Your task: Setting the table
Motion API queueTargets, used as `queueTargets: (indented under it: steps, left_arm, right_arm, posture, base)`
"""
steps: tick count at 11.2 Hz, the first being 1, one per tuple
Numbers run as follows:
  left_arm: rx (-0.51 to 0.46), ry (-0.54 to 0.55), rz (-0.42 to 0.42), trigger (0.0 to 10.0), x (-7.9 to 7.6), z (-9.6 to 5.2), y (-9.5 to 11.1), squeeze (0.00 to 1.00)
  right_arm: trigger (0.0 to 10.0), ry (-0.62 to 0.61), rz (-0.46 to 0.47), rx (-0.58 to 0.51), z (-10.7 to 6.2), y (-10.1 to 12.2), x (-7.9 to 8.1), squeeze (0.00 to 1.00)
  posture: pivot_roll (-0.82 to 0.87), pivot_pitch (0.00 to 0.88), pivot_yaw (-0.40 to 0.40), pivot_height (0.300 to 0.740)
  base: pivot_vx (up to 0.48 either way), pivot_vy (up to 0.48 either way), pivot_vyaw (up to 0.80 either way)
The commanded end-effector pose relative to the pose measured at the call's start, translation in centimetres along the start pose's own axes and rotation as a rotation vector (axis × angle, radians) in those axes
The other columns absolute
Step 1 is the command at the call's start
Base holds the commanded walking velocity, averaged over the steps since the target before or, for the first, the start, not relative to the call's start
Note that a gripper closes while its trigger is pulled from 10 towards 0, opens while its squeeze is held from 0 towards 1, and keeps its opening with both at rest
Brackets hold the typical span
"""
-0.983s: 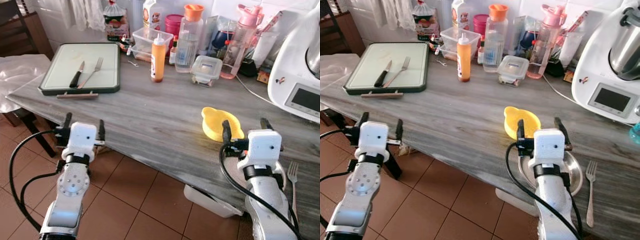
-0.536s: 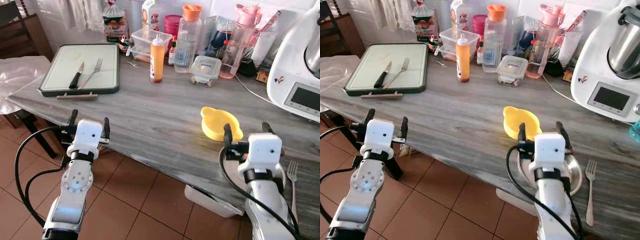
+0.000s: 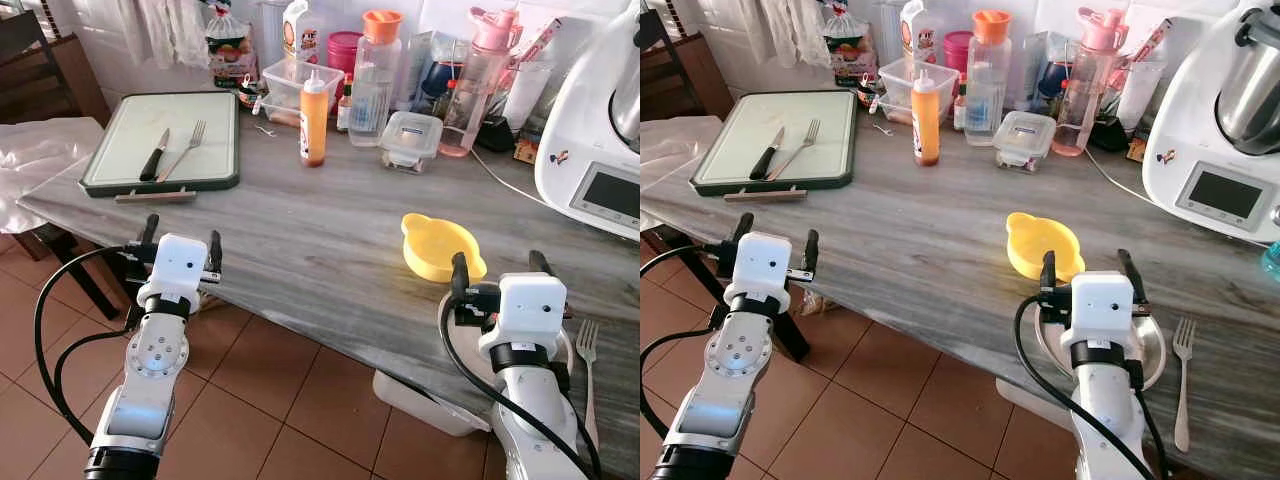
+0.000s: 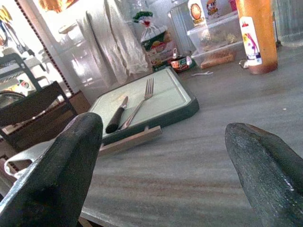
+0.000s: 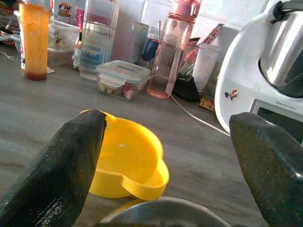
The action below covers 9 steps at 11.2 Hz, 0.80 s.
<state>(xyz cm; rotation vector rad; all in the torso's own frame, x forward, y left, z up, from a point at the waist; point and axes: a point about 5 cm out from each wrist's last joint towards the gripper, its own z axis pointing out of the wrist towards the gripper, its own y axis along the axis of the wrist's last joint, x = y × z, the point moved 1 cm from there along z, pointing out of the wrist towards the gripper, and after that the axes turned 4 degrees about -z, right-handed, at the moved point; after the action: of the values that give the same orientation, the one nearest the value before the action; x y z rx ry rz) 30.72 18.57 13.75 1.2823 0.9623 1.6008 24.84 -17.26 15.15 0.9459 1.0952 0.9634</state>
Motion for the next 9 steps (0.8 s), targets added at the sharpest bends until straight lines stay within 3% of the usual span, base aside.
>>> queueTargets:
  steps: [1,3,9]
  left_arm:
    - [-0.003,-0.013,0.007,10.0,-0.13,0.16,0.06,0.00]
    - [-0.001,-0.008,0.006,10.0,-0.03,0.13,0.09,0.00]
    - [0.008,-0.004,0.010,10.0,0.09,-0.07,-0.05,0.00]
  right_arm:
    - [10.0,-0.009,-0.008,-0.014,0.08,0.23,-0.28,0.00]
    - [10.0,0.000,-0.007,-0.016,0.09,0.30,-0.03,0.00]
    - [10.0,-0.006,0.001,-0.029,0.19,0.60,-0.03,0.00]
  posture:
    - [0.15,0.039,0.005,0.740]
    - [0.16,0.041,0.002,0.740]
    - [0.16,0.052,0.006,0.740]
  base:
    - [0.000,0.000,0.00]
    - [0.000,0.000,0.00]
    - [-0.289,0.000,0.00]
